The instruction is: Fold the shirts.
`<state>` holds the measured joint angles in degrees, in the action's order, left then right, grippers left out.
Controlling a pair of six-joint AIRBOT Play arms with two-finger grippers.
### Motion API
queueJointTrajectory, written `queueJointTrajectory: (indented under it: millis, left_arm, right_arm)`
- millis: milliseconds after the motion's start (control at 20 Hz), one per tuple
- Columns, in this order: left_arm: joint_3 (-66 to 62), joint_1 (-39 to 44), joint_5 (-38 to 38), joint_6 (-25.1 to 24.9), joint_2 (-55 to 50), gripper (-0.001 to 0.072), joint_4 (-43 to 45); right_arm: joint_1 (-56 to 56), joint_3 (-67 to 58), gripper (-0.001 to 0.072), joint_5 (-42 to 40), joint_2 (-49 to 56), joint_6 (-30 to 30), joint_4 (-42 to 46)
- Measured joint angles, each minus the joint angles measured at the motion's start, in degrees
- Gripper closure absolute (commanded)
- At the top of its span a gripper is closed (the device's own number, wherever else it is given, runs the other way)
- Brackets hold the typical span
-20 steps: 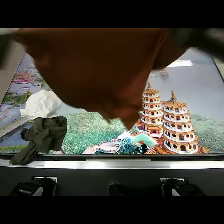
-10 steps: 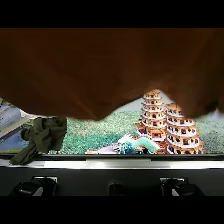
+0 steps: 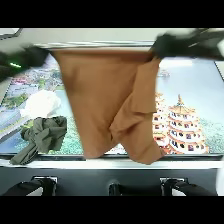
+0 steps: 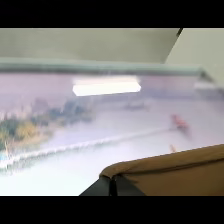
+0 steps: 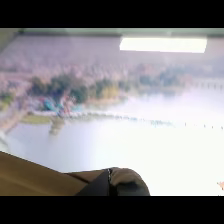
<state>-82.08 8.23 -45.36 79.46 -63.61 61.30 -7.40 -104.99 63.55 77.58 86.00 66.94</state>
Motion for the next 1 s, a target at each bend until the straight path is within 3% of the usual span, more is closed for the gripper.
queueJointTrajectory:
  millis: [200,250,300,350,400,450,550,650,750,850,900,1000]
  left_arm:
    - [4.44,0.00,-2.01,3.52,-14.62,0.0682,0.02]
    - [4.85,0.00,-2.49,4.17,-17.59,0.0680,-1.44]
    - [5.20,-0.02,-3.23,4.68,-20.28,0.0589,-3.23]
    - [5.40,0.00,-4.09,5.07,-22.23,0.0316,-4.96]
    - [5.42,-0.07,-5.07,5.27,-23.74,0.0067,-6.58]
    - [5.07,-0.57,-6.73,5.57,-24.81,0.0035,-7.93]
    - [3.67,-2.73,-11.54,5.09,-26.08,0.0037,-8.85]
    - [2.99,-5.46,-18.27,3.96,-26.69,0.0038,-8.31]
    - [4.92,-7.98,-24.13,3.26,-26.91,0.0038,-6.08]
    - [9.68,-9.11,-28.00,2.12,-26.93,0.0038,-5.07]
    - [12.63,-9.20,-28.70,1.20,-26.95,0.0044,-5.57]
    - [18.62,-8.81,-27.91,-1.25,-26.95,0.0110,-8.39]
  right_arm:
    - [0.02,0.00,0.0672,3.87,15.96,1.53,-2.62]
    - [0.02,-0.04,0.0624,4.55,18.60,2.19,-3.89]
    - [0.02,-0.02,0.0425,5.35,20.83,3.06,-5.01]
    - [0.11,-0.02,0.0145,6.10,22.18,3.52,-5.79]
    - [0.50,-0.04,0.0059,6.86,22.84,3.89,-6.67]
    - [1.25,-0.07,0.0048,7.93,22.88,4.09,-6.99]
    - [4.15,-0.07,0.0050,11.76,21.51,3.85,-6.67]
    - [8.76,0.04,0.0119,18.08,19.82,3.17,-4.24]
    - [14.25,1.49,0.0106,24.81,18.64,4.07,-1.33]
    - [17.84,4.81,0.0032,29.88,17.57,4.04,0.37]
    - [19.28,7.32,0.0031,31.63,16.74,3.80,1.46]
    - [21.09,12.70,0.0031,32.54,15.26,3.41,2.93]
